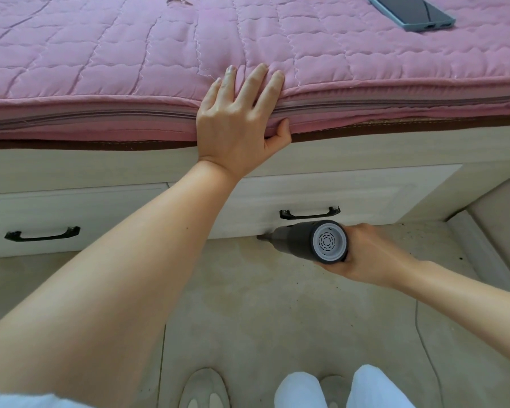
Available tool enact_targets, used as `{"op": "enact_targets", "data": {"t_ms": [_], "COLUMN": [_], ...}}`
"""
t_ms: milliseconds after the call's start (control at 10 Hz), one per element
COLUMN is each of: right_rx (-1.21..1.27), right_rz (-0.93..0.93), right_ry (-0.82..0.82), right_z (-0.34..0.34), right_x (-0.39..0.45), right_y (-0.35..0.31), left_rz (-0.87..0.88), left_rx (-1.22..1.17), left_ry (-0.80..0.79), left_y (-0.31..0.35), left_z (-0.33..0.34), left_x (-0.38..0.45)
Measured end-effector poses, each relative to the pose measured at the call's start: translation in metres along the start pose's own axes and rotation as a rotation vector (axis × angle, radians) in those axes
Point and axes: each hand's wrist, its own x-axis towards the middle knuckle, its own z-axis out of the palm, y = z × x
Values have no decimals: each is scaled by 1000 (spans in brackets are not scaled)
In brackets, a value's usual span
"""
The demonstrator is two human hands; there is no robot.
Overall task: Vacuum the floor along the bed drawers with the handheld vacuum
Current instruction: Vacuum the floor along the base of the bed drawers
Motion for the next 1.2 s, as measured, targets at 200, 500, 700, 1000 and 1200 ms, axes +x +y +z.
{"op": "enact_targets", "data": {"t_ms": [200,500,700,1000,1200], "right_rx": [14,38,33,0,-59], "right_rz": [-26,-63,-1,-57,-57], "right_ry": [10,2,-1,-17,-36], "right_z": [-4,-13,-4,12,-1], "right_x": [-5,-23,-16,2,-4], "right_y": [1,3,-2,-11,-3], "left_rz": [-2,-7,-1,6,6], "left_rx": [2,-8,-6,1,7], "left_ry": [2,0,-3,-9,1], "left_y": [1,1,1,0,0], "left_z": [0,0,0,0,0], "left_x": [-1,-1,-1,-1,-1]}}
